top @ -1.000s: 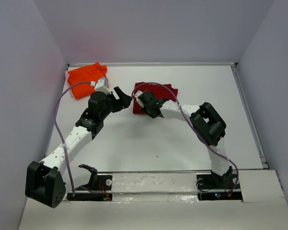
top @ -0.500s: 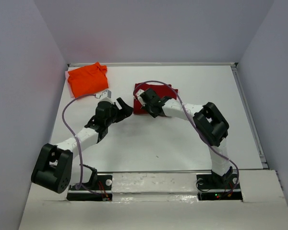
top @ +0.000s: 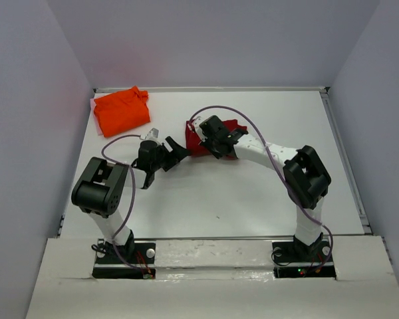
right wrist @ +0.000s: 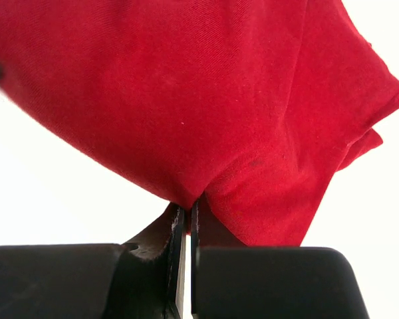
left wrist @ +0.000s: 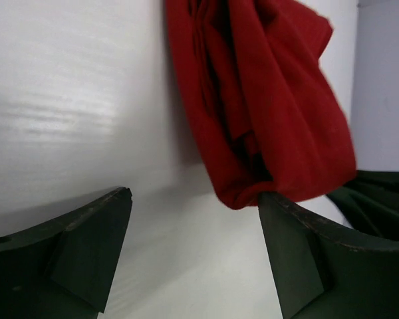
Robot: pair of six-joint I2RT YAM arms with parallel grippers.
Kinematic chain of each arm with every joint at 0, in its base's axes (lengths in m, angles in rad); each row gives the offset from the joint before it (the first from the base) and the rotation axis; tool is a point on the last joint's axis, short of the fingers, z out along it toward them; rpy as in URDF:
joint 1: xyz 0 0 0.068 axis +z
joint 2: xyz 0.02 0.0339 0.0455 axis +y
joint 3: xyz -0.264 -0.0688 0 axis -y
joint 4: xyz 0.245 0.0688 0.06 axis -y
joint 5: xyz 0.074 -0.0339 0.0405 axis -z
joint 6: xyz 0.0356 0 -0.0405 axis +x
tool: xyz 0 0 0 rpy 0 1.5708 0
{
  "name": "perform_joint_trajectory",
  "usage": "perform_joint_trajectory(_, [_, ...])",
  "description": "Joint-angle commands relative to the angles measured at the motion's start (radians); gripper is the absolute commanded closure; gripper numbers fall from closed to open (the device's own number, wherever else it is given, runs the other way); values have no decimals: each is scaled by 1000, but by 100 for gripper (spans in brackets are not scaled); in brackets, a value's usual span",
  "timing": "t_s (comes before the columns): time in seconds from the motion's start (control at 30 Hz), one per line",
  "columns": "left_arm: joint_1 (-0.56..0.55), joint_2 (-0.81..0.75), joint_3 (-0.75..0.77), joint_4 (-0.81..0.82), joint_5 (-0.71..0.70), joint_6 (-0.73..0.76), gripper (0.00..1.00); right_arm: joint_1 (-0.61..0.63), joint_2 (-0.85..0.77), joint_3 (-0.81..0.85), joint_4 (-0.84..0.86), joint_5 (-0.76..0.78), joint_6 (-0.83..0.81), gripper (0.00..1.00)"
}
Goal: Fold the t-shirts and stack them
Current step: Put the neatly folded tshirt into the corner of the board with the left arm
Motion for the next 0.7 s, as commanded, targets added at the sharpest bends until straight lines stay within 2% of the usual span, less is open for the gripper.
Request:
perform_joint_trajectory(0.0, [23, 103, 42, 220, 118, -74, 9, -8, -46, -4, -6, -27, 12, 100])
perform_joint_trajectory(0.27, [35, 160, 10, 422, 143, -114, 9, -8, -46, -1, -8, -30, 8, 100])
perform_joint_trajectory(0.43, [76, 177, -51, 559, 200, -200, 9, -17, -54, 1, -10, -24, 2, 100])
perform_joint_trajectory(0.5, [92, 142, -71, 569, 206, -215, 9, -17, -51, 2, -10, -25, 0, 100])
perform_joint_trajectory(0.67, [118, 12, -90, 463, 207, -162, 9, -17, -34, 5, -10, -31, 3, 100])
